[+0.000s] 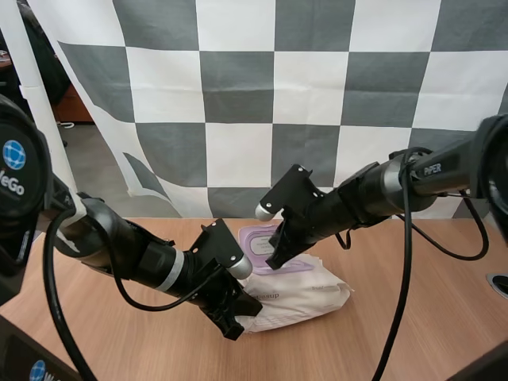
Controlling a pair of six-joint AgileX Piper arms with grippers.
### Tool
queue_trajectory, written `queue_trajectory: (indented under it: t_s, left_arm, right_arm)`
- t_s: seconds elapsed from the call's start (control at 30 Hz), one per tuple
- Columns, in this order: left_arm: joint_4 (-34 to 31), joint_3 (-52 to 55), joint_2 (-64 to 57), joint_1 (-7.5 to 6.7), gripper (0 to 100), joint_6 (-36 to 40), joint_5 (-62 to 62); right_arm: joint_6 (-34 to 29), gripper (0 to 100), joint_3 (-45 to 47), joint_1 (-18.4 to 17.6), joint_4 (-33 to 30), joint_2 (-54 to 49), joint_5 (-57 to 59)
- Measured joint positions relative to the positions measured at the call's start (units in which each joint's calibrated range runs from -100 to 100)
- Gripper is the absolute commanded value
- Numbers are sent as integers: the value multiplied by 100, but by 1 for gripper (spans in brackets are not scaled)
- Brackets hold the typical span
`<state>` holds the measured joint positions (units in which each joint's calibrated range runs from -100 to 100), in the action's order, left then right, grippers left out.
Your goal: Open the wet wipes lid
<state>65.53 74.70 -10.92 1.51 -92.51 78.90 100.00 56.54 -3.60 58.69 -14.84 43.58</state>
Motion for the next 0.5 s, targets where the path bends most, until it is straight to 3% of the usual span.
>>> queue_trajectory:
  t_s: [0.33, 0.5]
  left_arm:
    - [-24, 0, 0, 0, 0, 0, -31]
    - [-24, 0, 0, 0, 0, 0, -37]
  right_arm:
    - [-8, 0, -44, 0, 350, 901, -54]
    - [-8, 0, -32, 0, 448, 659, -322]
